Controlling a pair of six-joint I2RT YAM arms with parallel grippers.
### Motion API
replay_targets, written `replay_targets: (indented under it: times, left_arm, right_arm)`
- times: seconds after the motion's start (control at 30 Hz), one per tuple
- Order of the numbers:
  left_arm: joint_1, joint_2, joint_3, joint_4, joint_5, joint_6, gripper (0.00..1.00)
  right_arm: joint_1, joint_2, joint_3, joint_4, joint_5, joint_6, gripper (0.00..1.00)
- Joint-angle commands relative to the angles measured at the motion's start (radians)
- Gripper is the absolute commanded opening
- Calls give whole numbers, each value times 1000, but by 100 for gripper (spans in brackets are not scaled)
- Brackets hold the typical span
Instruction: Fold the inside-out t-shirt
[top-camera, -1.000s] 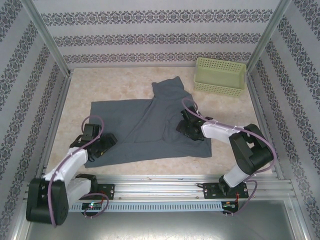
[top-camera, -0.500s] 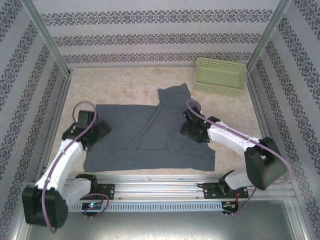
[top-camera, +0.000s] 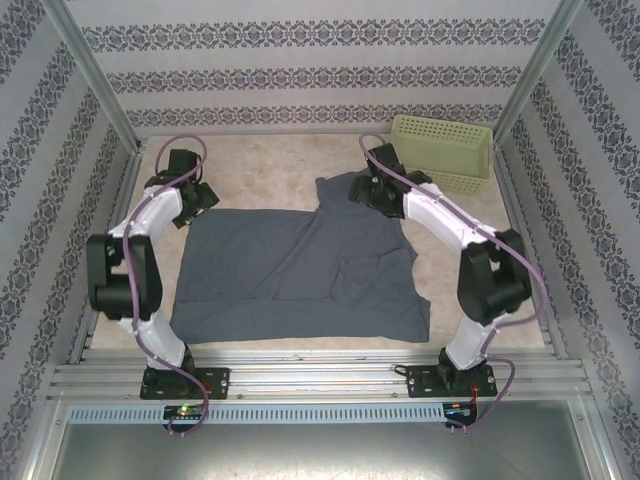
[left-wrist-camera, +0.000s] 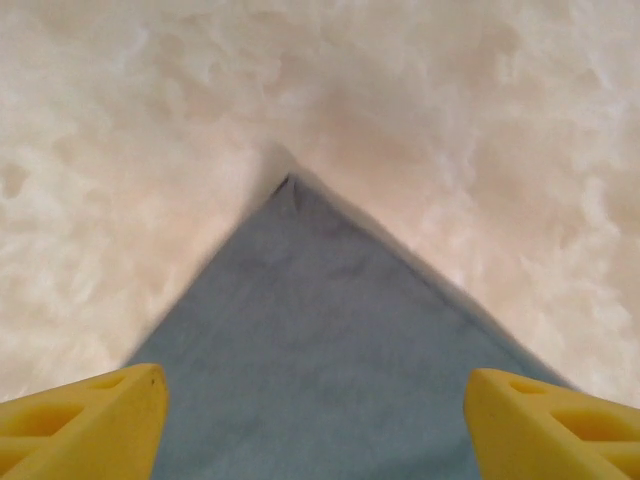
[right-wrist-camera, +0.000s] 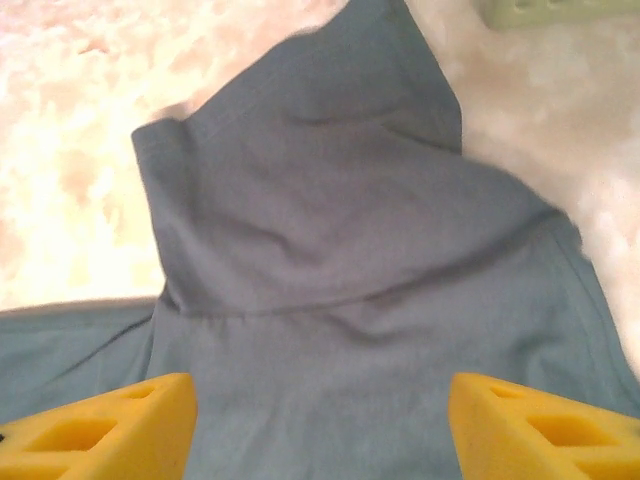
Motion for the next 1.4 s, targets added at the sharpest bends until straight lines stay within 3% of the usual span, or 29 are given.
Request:
replay_targets:
  times: [0.0,0.33,0.8,0.9,1.1,1.37]
  left_arm:
    - [15,106,114,-28,0,34,76]
    - [51,328,295,-118,-8,27,66]
    - [90,370,271,-121,32,24,24]
    - [102,338,229,-103,29,21,13]
    - [112,268,141,-69,-7,20,1]
    - [128,212,70,-38,15,3,0]
  right_arm:
    - [-9,92,118,-40,-5,-108,67]
    - [-35,397,462,-152,22,-188,68]
    - [-93,812,1085,-472,104,-227,68]
    - [-98,855,1135,-478,99,-227,68]
    - [-98,899,1151,-478,94,-212,67]
    - [-99,952,1233,-525,111,-189,53]
